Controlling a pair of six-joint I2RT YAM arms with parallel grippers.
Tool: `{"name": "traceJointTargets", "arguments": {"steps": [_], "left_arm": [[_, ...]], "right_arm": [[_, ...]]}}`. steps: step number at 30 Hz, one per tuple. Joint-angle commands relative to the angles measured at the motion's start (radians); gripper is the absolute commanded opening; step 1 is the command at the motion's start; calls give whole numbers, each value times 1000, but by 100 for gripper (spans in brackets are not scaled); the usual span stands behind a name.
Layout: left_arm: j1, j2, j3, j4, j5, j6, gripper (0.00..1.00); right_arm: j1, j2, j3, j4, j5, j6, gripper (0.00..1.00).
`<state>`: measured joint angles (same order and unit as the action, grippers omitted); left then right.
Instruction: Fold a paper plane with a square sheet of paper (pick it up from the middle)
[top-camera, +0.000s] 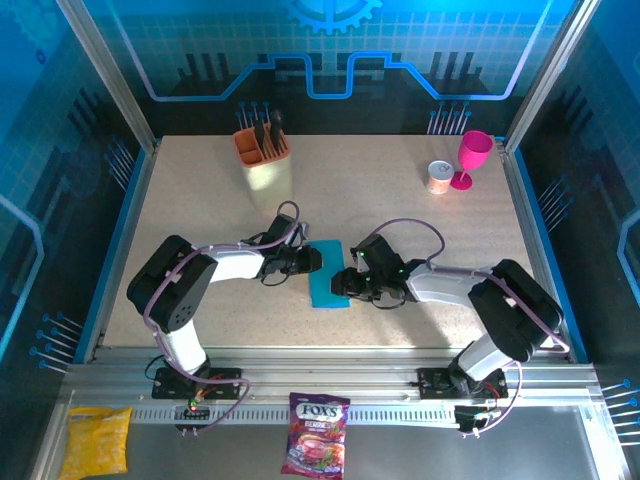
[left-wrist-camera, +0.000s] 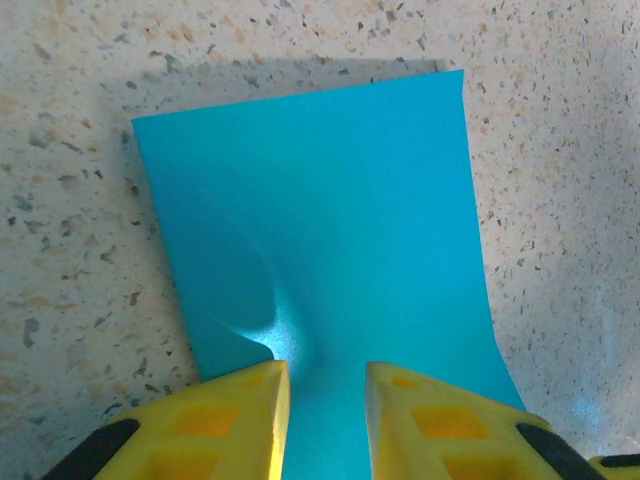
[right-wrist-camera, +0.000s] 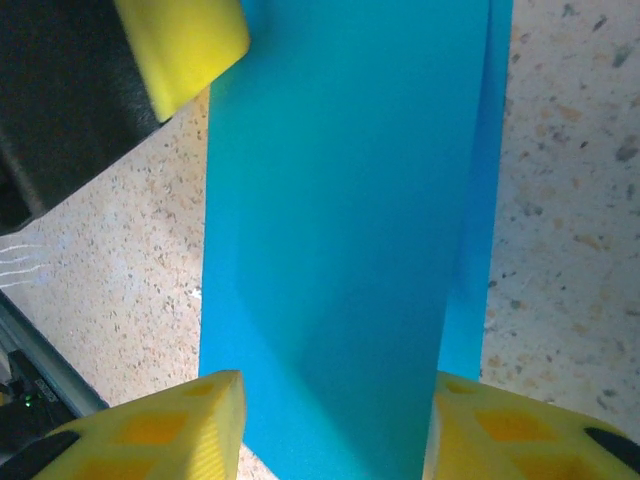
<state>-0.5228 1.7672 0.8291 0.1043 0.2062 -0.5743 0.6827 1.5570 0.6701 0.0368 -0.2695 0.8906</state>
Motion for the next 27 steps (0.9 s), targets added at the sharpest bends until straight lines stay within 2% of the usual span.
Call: {"name": "traceJointTargets", "arguments": {"steps": [1,15,24,27], "left_arm": [[-5,18,-19,-7,-6,18,28],[-5,15,-18,1,7,26,27],[-3,-26,26,-50,1,54,29],[0,-62,46,-75,1,63,40]], "right_arm": [[-28,37,35,46,-48,-4,48],[-106,147,124,82,-140,-30,42],[-150,200,114,135,-185,-24,24],[-150,211,108,152,-192,-17,17]]}}
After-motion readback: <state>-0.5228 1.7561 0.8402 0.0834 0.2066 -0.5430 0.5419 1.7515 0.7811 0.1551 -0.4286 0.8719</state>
